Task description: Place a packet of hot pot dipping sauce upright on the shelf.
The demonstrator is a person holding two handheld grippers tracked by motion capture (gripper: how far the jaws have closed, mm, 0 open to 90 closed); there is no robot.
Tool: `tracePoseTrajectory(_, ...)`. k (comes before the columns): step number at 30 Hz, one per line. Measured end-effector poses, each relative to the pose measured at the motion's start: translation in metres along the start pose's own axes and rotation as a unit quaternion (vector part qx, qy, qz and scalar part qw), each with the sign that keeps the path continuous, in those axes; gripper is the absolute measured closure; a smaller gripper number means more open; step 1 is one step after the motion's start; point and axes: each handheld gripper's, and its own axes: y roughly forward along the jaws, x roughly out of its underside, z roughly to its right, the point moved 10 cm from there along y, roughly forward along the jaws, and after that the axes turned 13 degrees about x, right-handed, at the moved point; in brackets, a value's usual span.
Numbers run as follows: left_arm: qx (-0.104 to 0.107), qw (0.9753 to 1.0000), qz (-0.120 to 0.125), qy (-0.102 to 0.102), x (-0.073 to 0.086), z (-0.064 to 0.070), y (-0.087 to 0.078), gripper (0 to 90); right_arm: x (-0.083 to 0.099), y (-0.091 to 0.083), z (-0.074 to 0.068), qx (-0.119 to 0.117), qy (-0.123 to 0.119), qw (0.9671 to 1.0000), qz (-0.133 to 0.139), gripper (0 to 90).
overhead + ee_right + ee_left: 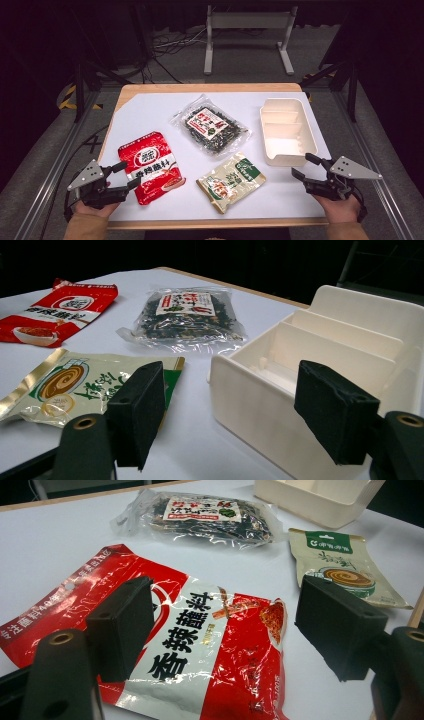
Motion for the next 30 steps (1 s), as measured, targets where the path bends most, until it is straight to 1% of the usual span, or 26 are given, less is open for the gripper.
tracePoseTrajectory(2, 0.001, 1.0000, -0.001, -0.003, 0.000, 0.001, 0.000, 23.7, -0.002, 0.001, -0.002, -0.005, -0.001, 1.0000, 0.001, 27.9)
tracePoseTrajectory(4, 0.002, 1.0000, -0.003, 0.001, 0.000, 0.001, 0.001, 23.7, -0.003, 0.002, -0.003, -0.007, 0.001, 1.0000, 0.001, 28.0)
tracePoseTrajectory(5, 0.002, 1.0000, -0.003, 0.001, 0.001, 0.001, 0.001, 23.7, -0.005, 0.003, -0.006, -0.013, 0.004, 0.9999, 0.001, 28.3)
tracePoseTrajectory(6, 0.002, 1.0000, -0.003, 0.001, 0.001, 0.001, 0.001, 23.7, -0.005, 0.003, -0.006, -0.013, 0.004, 0.9999, 0.001, 28.3)
tracePoseTrajectory(7, 0.002, 1.0000, -0.005, 0.001, 0.001, 0.001, 0.001, 23.7, -0.010, 0.005, -0.009, -0.021, 0.011, 0.9997, 0.005, 28.4)
tracePoseTrajectory(8, 0.002, 1.0000, -0.005, 0.001, 0.001, 0.001, 0.001, 23.7, -0.012, 0.006, -0.011, -0.025, 0.013, 0.9996, 0.008, 28.4)
tracePoseTrajectory(10, 0.002, 1.0000, -0.005, 0.000, 0.001, 0.001, 0.001, 23.7, -0.014, 0.008, -0.013, -0.028, 0.014, 0.9995, 0.008, 28.4)
tracePoseTrajectory(11, 0.001, 1.0000, -0.003, -0.004, 0.001, 0.002, 0.001, 23.7, -0.016, 0.009, -0.014, -0.030, 0.012, 0.9995, 0.008, 28.4)
tracePoseTrajectory(14, 0.001, 1.0000, -0.004, -0.002, 0.001, 0.001, 0.000, 23.7, -0.018, 0.012, -0.018, -0.033, 0.008, 0.9994, 0.006, 28.6)
tracePoseTrajectory(15, 0.002, 1.0000, -0.004, -0.006, 0.001, 0.001, 0.001, 23.7, -0.018, 0.013, -0.019, -0.034, 0.008, 0.9994, 0.005, 28.6)
tracePoseTrajectory(16, 0.002, 1.0000, -0.004, -0.006, 0.001, 0.001, 0.001, 23.7, -0.018, 0.013, -0.019, -0.034, 0.008, 0.9994, 0.005, 28.6)
tracePoseTrajectory(17, 0.002, 1.0000, -0.004, -0.001, 0.001, 0.001, 0.001, 23.7, -0.019, 0.014, -0.021, -0.036, 0.007, 0.9993, 0.002, 28.6)
tracePoseTrajectory(18, 0.001, 1.0000, -0.004, -0.004, 0.001, 0.002, 0.001, 23.7, -0.020, 0.016, -0.023, -0.041, 0.008, 0.9991, 0.001, 28.6)
tracePoseTrajectory(22, 0.002, 1.0000, -0.005, -0.003, 0.001, 0.002, 0.002, 23.6, -0.021, 0.020, -0.027, -0.047, 0.007, 0.9989, -0.003, 28.5)
tracePoseTrajectory(23, 0.002, 1.0000, -0.006, 0.000, 0.001, 0.001, 0.002, 23.6, -0.022, 0.023, -0.030, -0.053, 0.005, 0.9986, -0.007, 28.2)
tracePoseTrajectory(30, 0.003, 1.0000, -0.006, -0.002, 0.001, 0.001, 0.002, 23.6, -0.024, 0.031, -0.039, -0.064, -0.003, 0.9979, -0.014, 28.2)
